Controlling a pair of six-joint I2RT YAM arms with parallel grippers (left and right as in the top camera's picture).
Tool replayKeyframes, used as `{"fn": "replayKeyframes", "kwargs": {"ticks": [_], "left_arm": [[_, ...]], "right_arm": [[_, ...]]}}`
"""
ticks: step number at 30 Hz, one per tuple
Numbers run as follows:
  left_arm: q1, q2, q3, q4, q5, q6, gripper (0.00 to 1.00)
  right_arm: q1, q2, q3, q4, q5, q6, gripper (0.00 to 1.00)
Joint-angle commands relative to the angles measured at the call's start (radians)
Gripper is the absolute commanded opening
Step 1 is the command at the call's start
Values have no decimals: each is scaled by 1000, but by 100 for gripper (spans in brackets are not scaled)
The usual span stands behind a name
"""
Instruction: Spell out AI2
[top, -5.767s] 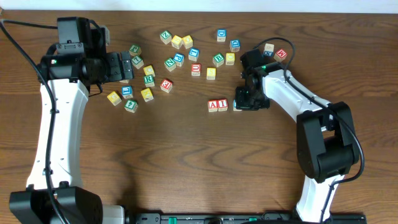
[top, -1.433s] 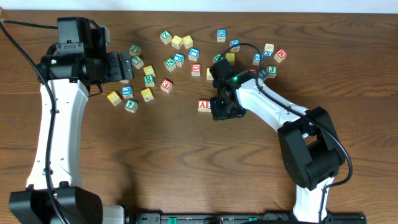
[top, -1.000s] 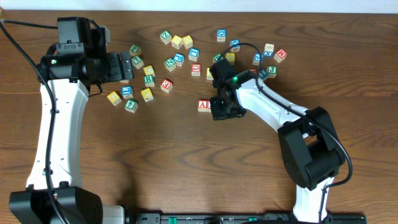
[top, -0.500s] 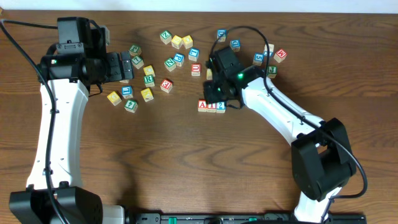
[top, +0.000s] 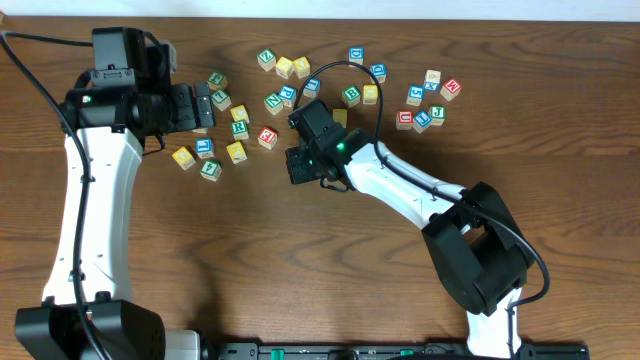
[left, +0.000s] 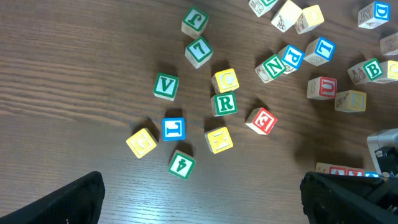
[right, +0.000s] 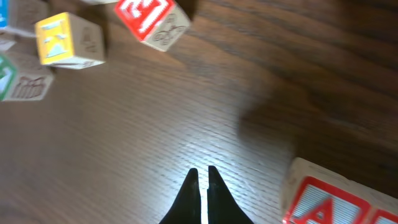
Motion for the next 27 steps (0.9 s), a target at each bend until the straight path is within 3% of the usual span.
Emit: {"fn": "replayKeyframes", "kwargs": {"ticks": [1, 27], "left_arm": [[1, 0, -2, -1, -2, -1, 99], [1, 0, -2, -1, -2, -1, 99]], "right_arm": [[4, 4, 8, -22, 107, 63, 1], [-3, 33, 13, -74, 153, 162, 1]]}}
